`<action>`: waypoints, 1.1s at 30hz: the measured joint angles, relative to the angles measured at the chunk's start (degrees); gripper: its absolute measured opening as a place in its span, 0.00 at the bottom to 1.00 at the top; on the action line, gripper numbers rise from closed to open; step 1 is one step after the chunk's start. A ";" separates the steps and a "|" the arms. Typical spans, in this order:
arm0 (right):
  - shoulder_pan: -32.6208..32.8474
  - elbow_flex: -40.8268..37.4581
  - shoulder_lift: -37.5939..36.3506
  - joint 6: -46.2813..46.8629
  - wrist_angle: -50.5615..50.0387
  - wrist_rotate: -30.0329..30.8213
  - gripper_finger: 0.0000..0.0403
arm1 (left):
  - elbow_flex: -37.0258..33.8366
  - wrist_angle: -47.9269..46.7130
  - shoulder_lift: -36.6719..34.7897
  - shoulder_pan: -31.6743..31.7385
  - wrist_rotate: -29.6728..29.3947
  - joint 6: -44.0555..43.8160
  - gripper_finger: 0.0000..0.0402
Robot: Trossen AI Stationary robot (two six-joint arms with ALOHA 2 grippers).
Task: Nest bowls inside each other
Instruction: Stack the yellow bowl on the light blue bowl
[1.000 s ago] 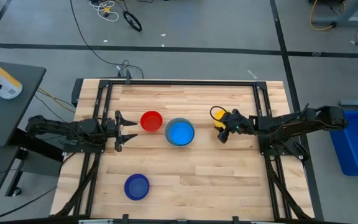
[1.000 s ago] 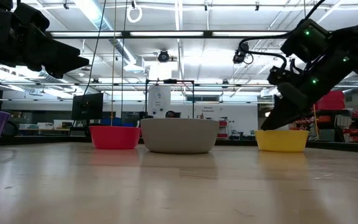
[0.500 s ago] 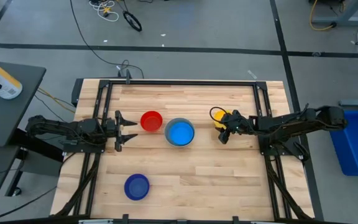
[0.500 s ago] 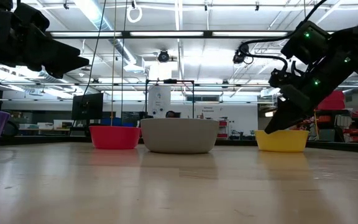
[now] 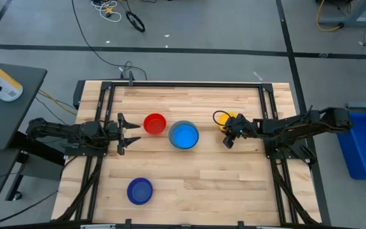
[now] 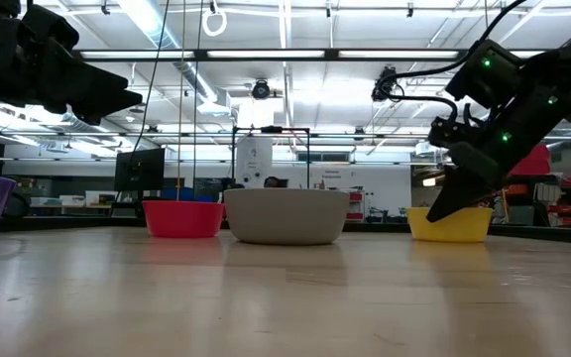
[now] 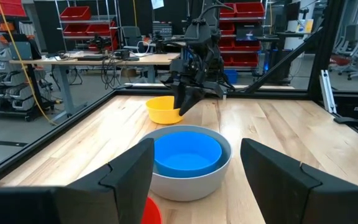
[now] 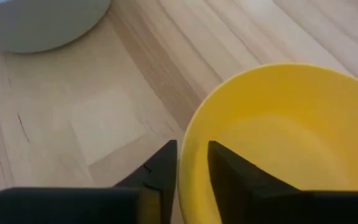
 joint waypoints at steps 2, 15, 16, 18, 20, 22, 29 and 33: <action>0.00 0.00 0.00 -0.57 1.11 0.00 0.13 | 0.00 0.00 0.02 0.00 0.00 0.00 0.62; 1.85 0.00 0.02 -4.14 10.79 1.77 0.01 | 0.00 -0.02 0.00 0.00 0.00 0.00 0.62; 2.16 0.00 0.02 -4.77 11.76 2.22 0.01 | 0.00 -0.02 0.02 0.00 0.00 0.00 0.62; 2.73 0.00 0.02 -5.82 13.79 2.92 0.01 | 0.00 -0.02 0.00 0.00 0.00 0.00 0.62; 3.13 0.00 0.02 -6.55 16.01 3.03 0.00 | 0.00 -0.02 0.01 0.00 0.00 0.00 0.62; 3.45 0.00 0.02 -7.03 18.03 3.03 0.00 | 0.00 -0.02 0.02 0.00 0.00 0.00 0.62; 5.18 0.00 0.02 -9.84 26.60 3.00 0.00 | 0.00 -0.02 0.01 0.00 0.00 -0.02 0.62; 5.93 0.07 0.02 -10.79 30.95 1.63 0.00 | 0.00 -0.05 0.00 0.00 0.00 0.00 0.62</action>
